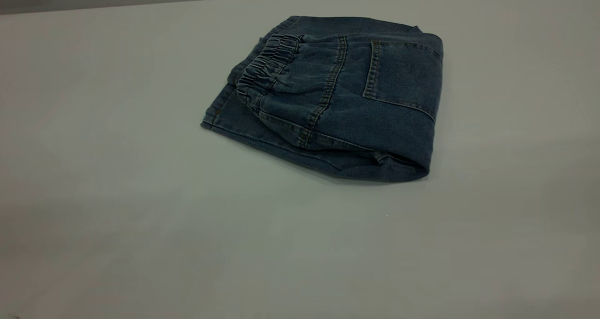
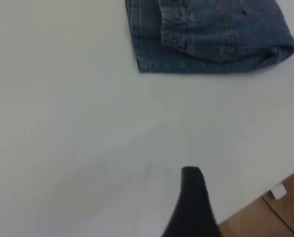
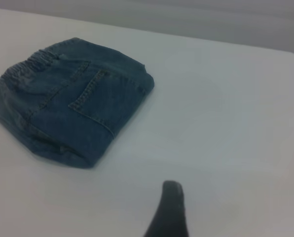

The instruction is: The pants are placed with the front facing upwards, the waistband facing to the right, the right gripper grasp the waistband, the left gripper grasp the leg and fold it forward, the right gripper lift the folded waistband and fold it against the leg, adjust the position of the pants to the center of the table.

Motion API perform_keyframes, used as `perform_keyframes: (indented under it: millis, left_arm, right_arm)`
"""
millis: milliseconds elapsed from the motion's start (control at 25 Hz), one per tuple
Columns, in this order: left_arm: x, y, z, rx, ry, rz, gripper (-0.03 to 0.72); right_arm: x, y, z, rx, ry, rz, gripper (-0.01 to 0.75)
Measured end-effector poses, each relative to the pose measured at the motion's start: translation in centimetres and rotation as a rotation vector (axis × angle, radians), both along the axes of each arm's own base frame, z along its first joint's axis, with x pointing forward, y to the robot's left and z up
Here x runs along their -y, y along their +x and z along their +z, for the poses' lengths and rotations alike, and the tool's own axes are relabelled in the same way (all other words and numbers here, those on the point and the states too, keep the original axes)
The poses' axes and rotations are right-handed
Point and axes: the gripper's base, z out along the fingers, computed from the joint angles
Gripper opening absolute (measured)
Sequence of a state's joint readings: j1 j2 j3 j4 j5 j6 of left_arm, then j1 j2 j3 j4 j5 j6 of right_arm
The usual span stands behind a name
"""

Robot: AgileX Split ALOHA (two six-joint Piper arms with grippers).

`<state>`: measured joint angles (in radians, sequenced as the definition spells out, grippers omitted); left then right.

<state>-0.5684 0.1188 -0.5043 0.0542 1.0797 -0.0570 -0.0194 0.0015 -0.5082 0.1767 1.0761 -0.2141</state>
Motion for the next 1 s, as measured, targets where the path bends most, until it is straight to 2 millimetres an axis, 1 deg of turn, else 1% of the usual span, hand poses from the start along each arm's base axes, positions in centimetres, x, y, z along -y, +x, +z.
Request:
perform_keyframes:
  millis: [120, 360, 640, 880, 1000]
  left_arm:
    - [-0.2, -0.3, 0.0, 0.020, -0.014, 0.039, 0.482]
    - [-0.4, -0.3, 0.0, 0.022, -0.013, 0.249, 0.482]
    - [-0.7, -1.0, 0.0, 0.061, -0.023, 0.479, 0.482]
    - [-0.7, -1.9, 0.0, 0.113, -0.039, 0.501, 0.482]
    - [-0.7, -1.9, 0.0, 0.114, -0.039, 0.506, 0.482]
  right_arm:
    - [0.0, 0.0, 0.0, -0.001, 0.000, 0.005, 0.554]
    - [0.1, -0.2, 0.0, 0.001, 0.000, 0.100, 0.554]
    - [0.1, -0.2, 0.0, 0.002, 0.000, 0.101, 0.554]
    - [0.0, -0.1, 0.0, 0.002, 0.001, 0.077, 0.554]
    - [0.0, -0.1, 0.0, 0.002, 0.001, 0.074, 0.554]
